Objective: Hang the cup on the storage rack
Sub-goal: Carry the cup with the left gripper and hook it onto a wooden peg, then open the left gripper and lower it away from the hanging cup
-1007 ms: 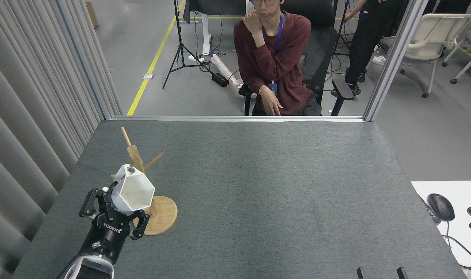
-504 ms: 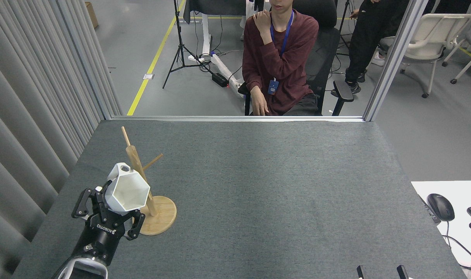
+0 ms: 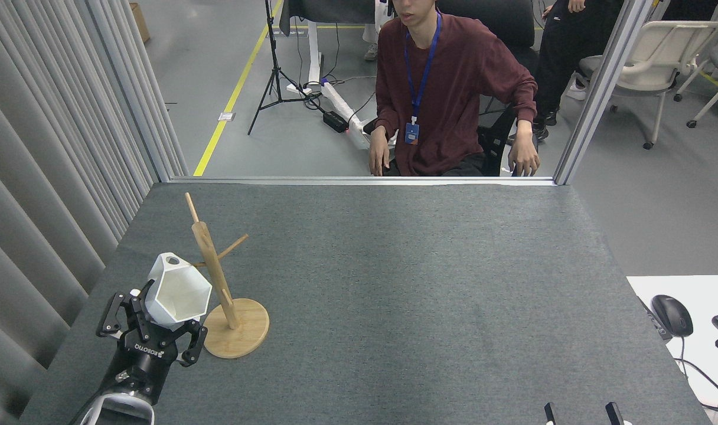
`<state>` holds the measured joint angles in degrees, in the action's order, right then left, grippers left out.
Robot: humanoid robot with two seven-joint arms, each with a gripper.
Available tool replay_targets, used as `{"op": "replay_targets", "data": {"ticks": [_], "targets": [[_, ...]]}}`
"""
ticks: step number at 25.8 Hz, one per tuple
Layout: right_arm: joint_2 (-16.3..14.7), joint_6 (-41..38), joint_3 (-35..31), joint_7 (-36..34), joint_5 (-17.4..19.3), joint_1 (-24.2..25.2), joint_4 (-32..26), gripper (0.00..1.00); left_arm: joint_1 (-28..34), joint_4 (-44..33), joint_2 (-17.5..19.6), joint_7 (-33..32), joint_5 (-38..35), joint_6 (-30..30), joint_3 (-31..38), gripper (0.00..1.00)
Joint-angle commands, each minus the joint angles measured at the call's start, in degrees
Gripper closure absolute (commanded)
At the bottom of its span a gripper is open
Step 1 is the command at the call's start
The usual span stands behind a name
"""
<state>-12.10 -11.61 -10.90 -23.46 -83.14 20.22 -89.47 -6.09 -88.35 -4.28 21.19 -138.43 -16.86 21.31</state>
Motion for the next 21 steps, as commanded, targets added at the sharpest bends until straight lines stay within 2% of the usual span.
{"op": "replay_targets", "data": {"ticks": [1,7,10,17,18,20,21], "targets": [[-0.1,0.0,-0.1,0.1,0.1,0.0,0.0,0.0,-1.2,1.7,0.1,0.0,-0.3,0.3,0.0,0.58],[0.1,0.0,-0.1,0.1,0.1,0.2,0.0,0.0,-0.9,2.5,0.1,0.6,-0.9,0.3,-0.1,0.58],[0.2,0.0,-0.1,0.1,0.1,0.2,0.0,0.0,-1.1,3.2,0.1,0.6,-1.2,0.8,-0.2,0.47],[0.3,0.0,-0.1,0.0,0.2,0.2,0.1,0.0,-1.6,3.4,0.1,0.7,-2.2,0.8,-0.4,0.44],[0.3,0.0,-0.2,0.0,0.3,0.2,0.1,0.0,-2.1,3.5,0.0,0.8,-2.2,0.9,-0.5,0.35],[0.3,0.0,-0.2,0.0,0.3,0.2,0.2,0.0,-3.0,4.1,-0.2,1.7,-2.4,1.0,-0.5,0.01],[0.3,0.0,-0.2,0.0,0.3,0.2,0.4,0.0,-3.1,4.2,-0.1,2.4,-2.6,1.0,-0.5,0.01]]}}
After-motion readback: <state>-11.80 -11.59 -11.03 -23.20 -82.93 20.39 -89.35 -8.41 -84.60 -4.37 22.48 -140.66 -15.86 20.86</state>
